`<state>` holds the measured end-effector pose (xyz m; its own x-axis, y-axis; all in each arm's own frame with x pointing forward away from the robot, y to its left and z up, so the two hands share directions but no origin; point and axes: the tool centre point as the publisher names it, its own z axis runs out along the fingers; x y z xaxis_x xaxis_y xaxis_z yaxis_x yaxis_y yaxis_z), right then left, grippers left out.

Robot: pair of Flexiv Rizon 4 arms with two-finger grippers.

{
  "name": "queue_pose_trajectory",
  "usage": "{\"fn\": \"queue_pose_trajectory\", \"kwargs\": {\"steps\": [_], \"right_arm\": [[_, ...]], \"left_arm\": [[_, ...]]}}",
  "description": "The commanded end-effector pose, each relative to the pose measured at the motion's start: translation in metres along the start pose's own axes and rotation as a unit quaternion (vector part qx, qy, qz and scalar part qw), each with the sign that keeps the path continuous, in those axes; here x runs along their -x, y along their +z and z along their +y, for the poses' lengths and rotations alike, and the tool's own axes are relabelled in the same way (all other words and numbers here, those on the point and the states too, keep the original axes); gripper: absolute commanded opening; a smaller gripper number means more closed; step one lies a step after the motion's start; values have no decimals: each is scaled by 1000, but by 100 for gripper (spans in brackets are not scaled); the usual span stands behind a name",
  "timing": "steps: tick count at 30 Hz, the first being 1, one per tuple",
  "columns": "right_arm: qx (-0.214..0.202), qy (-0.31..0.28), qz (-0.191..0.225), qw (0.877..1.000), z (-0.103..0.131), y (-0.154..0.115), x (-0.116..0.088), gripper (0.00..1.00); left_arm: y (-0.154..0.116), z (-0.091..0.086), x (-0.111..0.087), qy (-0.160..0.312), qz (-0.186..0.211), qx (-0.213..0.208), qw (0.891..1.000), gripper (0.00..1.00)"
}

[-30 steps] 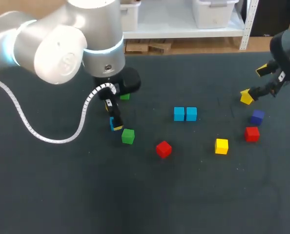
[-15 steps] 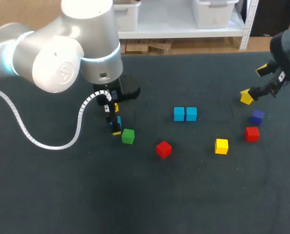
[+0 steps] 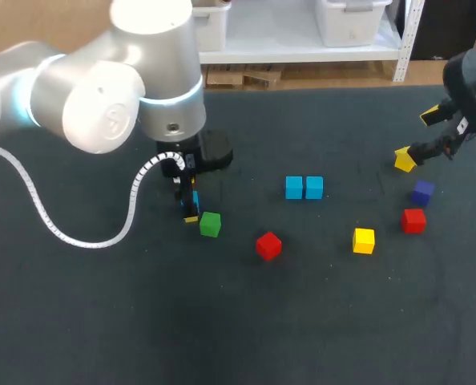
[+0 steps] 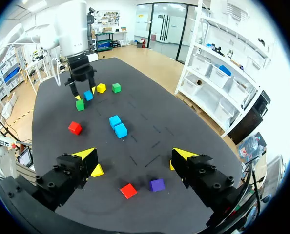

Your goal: Place the blue cubes, place green cubes on the blue cubes, place the yellow cubes on the green cubes, then place the red cubes on the yellow cubes, and place purple cube on the red cubes.

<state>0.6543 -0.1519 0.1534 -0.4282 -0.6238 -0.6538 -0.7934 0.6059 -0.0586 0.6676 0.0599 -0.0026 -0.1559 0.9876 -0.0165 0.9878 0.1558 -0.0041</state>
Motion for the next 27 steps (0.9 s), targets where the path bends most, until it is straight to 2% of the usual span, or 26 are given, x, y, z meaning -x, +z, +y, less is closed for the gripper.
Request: {"fn": "queue_pose_trajectory", "kwargs": {"steps": [1, 3, 4, 5, 6, 7, 17, 22, 27], "right_arm": [[-1, 0, -1, 1000, 0, 0, -1, 100], [-1, 0, -1, 1000, 0, 0, -1, 100], [-1, 0, -1, 1000, 0, 0, -1, 100], [-1, 0, -1, 1000, 0, 0, -1, 100], [-1, 0, -1, 1000, 0, 0, -1, 100], [-1, 0, -1, 1000, 0, 0, -1, 100], [-1, 0, -1, 1000, 0, 0, -1, 100], [-1, 0, -1, 1000, 0, 0, -1, 100], [-1, 0, -1, 1000, 0, 0, -1, 100]], "left_arm": [[2, 6, 3, -1, 11, -5, 1000, 47], [3, 6, 3, -2, 15, -3, 1000, 40], [3, 6, 3, -2, 16, -3, 1000, 33], [3, 6, 3, -3, 17, -3, 1000, 17], [3, 6, 3, -4, 17, -3, 1000, 6], [3, 6, 3, -4, 18, -2, 1000, 0], [-6, 10, 8, -8, 41, -9, 999, 0], [-27, 18, 20, 0, 41, 6, 999, 0], [-41, 19, 35, 23, 34, 18, 999, 0]]}}
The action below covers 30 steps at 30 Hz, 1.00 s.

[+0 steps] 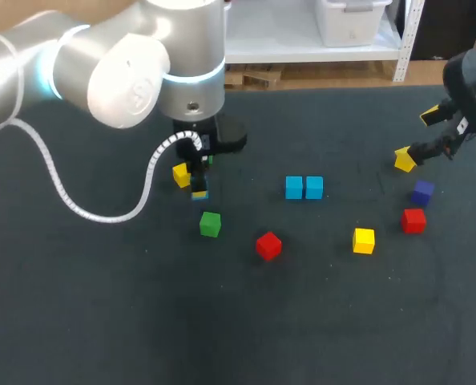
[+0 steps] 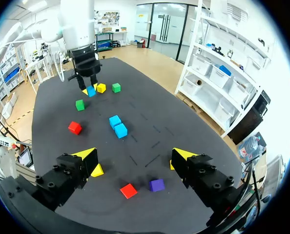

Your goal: Place the blue cubes, place green cubes on the blue cubes, place the yellow cubes on the green cubes, then place the red cubes on the yellow cubes, and place purple cube on the red cubes.

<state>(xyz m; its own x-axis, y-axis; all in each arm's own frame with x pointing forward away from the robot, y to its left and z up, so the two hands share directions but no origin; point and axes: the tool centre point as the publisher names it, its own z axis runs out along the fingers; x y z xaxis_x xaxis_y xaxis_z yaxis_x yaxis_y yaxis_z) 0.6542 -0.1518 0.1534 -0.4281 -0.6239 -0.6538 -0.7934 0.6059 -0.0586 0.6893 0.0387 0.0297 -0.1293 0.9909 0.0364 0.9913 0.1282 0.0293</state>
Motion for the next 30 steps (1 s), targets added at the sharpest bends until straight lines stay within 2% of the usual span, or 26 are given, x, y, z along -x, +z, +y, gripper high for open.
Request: {"fn": "queue_pose_trajectory", "kwargs": {"steps": [1, 13, 22, 30], "right_arm": [[-1, 0, -1, 1000, 0, 0, -1, 100], [-1, 0, -1, 1000, 0, 0, -1, 100], [-1, 0, -1, 1000, 0, 0, -1, 100], [-1, 0, -1, 1000, 0, 0, -1, 100]], "left_arm": [[-11, 2, 12, 12, 5, -1, 1000, 0], [-15, -2, 56, 81, -16, -1, 997, 0], [-10, -6, 84, 169, -25, 11, 985, 0], [-4, 0, 100, 190, -29, -1, 981, 0]]}}
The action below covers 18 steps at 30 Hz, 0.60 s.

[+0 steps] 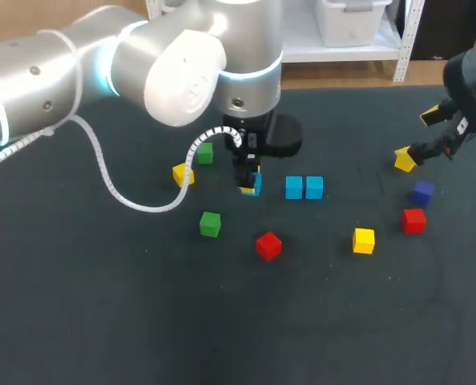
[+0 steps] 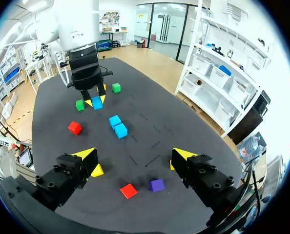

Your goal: Place the blue cubes, place green cubes on the blue cubes, place the yellow cubes on the green cubes, then place the red cubes on the yellow cubes, and place purple cube on the red cubes.

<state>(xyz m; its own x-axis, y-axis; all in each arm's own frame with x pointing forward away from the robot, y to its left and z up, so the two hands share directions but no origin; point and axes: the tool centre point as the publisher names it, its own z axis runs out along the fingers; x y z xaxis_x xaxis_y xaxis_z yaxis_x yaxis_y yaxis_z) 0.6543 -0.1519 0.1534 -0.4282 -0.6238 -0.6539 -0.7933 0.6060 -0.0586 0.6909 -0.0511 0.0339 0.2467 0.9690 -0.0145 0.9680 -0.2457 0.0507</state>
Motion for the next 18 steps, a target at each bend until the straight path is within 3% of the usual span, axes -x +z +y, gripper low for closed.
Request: {"fn": "queue_pose_trajectory", "kwargs": {"steps": [1, 9, 18], "right_arm": [[0, 0, -1, 1000, 0, 0, -1, 100], [0, 0, -1, 1000, 0, 0, -1, 100], [0, 0, -1, 1000, 0, 0, -1, 100]], "left_arm": [[5, 15, 9, 2, -2, -17, 1000, 0], [15, 26, 19, -12, -9, -31, 999, 0], [19, 42, 24, -63, 17, -59, 996, 0]]}}
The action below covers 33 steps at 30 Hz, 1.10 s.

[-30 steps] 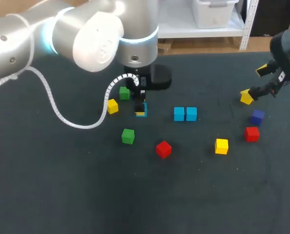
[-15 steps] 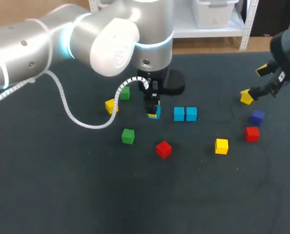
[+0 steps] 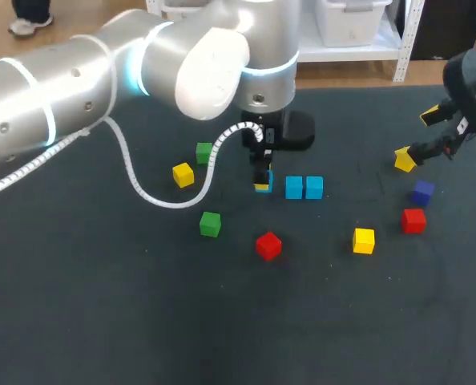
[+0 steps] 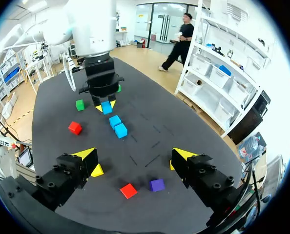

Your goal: Place the blue cubes, place green cubes on the blue cubes, place the yellow cubes on the green cubes, then place the red cubes on the yellow cubes, and place purple cube on the red cubes.

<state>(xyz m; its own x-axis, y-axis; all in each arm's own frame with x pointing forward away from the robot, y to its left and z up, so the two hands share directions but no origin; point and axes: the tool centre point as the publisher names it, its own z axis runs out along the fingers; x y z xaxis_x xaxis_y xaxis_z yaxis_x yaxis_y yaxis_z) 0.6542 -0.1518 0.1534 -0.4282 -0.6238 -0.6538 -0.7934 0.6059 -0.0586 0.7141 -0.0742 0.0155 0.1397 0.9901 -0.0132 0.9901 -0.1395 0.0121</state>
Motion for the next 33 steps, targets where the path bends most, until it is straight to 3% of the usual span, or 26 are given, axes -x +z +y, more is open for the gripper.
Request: {"fn": "queue_pose_trajectory", "kwargs": {"steps": [1, 17, 33], "right_arm": [[-1, 0, -1, 1000, 0, 0, -1, 100], [-1, 0, -1, 1000, 0, 0, -1, 100], [-1, 0, -1, 1000, 0, 0, -1, 100]], "left_arm": [[-2, 15, 10, -13, 14, -42, 999, 0], [6, 10, 16, -47, 23, -88, 995, 0], [13, 14, 17, -72, 17, -93, 993, 0]]}}
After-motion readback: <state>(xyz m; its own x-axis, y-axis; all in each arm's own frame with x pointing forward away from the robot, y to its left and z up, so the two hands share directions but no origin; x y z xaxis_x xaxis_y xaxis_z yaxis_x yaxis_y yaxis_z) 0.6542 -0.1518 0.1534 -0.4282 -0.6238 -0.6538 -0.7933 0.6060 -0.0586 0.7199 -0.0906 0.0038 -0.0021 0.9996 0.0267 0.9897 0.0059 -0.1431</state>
